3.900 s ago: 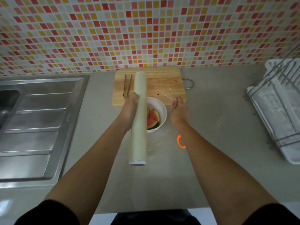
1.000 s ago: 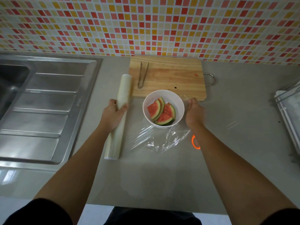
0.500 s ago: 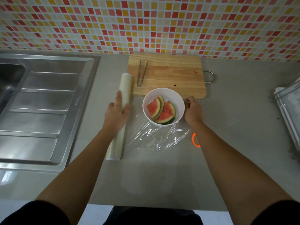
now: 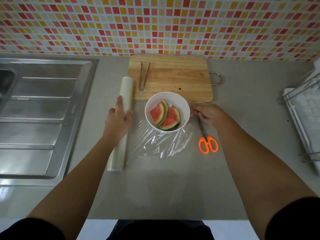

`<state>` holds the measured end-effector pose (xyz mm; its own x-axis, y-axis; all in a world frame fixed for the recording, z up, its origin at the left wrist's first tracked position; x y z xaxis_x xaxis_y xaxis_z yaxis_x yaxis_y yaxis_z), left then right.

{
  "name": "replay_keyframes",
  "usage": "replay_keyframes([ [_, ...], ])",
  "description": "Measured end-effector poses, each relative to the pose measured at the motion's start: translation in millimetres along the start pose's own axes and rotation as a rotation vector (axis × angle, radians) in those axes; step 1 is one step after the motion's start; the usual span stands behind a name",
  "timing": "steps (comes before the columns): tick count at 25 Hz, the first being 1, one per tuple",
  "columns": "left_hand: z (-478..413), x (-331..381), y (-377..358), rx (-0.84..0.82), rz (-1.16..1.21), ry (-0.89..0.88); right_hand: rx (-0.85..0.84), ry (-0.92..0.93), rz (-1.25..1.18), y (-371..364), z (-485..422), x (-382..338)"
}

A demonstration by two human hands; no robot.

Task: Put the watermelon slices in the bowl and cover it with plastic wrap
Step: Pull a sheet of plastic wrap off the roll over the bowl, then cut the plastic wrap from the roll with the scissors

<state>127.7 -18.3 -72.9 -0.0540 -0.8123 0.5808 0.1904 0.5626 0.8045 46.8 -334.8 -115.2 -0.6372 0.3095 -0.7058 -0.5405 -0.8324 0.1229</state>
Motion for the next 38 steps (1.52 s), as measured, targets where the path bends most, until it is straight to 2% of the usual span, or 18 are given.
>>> replay_keyframes([
  [3, 0, 1, 0, -0.006, -0.008, -0.002, -0.015, -0.037, -0.153, 3, -3, -2],
  [6, -1, 0, 0, -0.008, -0.018, -0.004, 0.136, 0.060, -0.253, 23, -4, -3],
  [8, -1, 0, -1, -0.010, -0.014, -0.004, 0.233, 0.193, -0.060, 35, 4, -11],
  [11, -1, 0, -2, -0.001, -0.010, -0.012, 0.348, 0.422, 0.464, 38, 36, -21],
  [13, -1, -1, -1, 0.000, -0.007, -0.013, 0.407, 0.494, 0.618, 37, 63, -11],
  [17, -2, -1, -2, 0.002, -0.012, -0.029, 0.389, 0.353, 0.877, 29, 91, 40],
  [20, -2, -1, -2, 0.002, -0.010, -0.016, 0.401, 0.259, 0.926, 27, 94, 49],
  [25, -2, -1, -2, 0.003, -0.014, -0.016, 0.393, 0.290, 1.135, 27, 100, 54],
  [26, -2, -1, -2, 0.006, -0.012, -0.016, 0.398, 0.299, 1.085, 31, 105, 58],
  [28, -2, -2, -2, 0.007, -0.007, -0.019, 0.343, 0.310, 0.848, 38, 118, 69],
  [31, -3, -2, -2, -0.013, 0.007, -0.021, 0.059, 0.396, 0.563, 20, 146, 89],
  [35, -5, -6, -1, -0.037, 0.034, -0.027, -0.297, 0.400, 0.391, -47, 195, 119],
  [38, -4, -5, -1, -0.039, 0.049, -0.026, -0.460, 0.387, 0.359, -94, 213, 135],
])
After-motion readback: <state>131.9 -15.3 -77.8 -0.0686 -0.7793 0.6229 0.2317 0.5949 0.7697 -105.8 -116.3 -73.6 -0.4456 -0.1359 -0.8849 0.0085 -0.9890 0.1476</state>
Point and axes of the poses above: each hand's wrist, its own z-axis away from the middle knuckle, its own y-axis out of the back of the hand, x = y × z, the point moved 7 cm from there along -z, towards the middle knuckle, and after that the axes turned 1 degree about -y, right-handed, at the moved point
